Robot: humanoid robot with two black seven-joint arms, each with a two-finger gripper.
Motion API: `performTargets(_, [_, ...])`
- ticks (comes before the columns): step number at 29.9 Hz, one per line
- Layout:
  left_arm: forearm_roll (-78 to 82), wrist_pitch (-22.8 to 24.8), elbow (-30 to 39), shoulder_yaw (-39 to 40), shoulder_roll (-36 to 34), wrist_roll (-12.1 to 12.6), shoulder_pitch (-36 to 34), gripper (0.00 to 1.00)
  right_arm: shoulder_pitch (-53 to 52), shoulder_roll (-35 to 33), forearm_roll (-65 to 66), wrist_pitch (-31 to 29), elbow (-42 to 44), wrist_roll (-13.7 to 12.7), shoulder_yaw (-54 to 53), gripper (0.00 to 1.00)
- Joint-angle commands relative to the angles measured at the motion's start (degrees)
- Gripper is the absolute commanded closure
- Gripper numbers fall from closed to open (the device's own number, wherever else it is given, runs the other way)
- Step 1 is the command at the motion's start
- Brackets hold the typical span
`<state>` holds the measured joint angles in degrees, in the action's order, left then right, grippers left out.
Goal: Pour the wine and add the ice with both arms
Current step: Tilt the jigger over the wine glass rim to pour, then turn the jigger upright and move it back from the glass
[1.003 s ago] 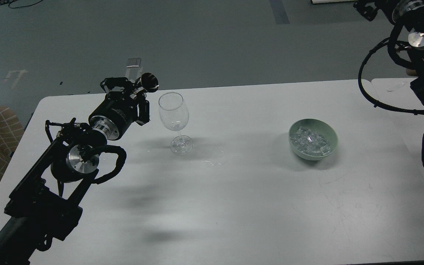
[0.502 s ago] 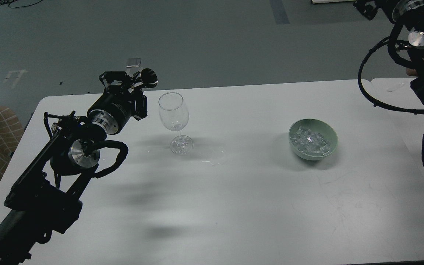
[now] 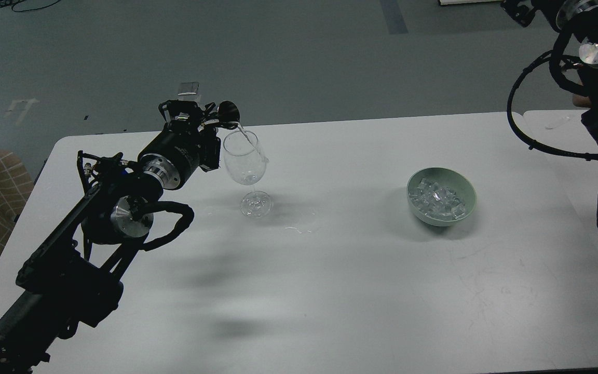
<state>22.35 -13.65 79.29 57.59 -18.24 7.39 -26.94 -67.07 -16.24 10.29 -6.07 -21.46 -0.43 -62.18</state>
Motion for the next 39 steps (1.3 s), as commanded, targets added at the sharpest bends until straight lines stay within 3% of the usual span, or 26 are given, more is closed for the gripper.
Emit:
performTargets(1, [0.85,-0.24,-0.27,-0.11,-0.22,0.08,0.05,1.0,0.01,-0.02,-0.01,0.01,0.1,0.08,-0.04,0.0])
performTargets(39, [30.45,0.29,0.78,-2.48,-0.83,0.25,-2.58,1.0,0.01,-0.37,-0.01,-0.08,0.1,0.08,-0.13,0.0])
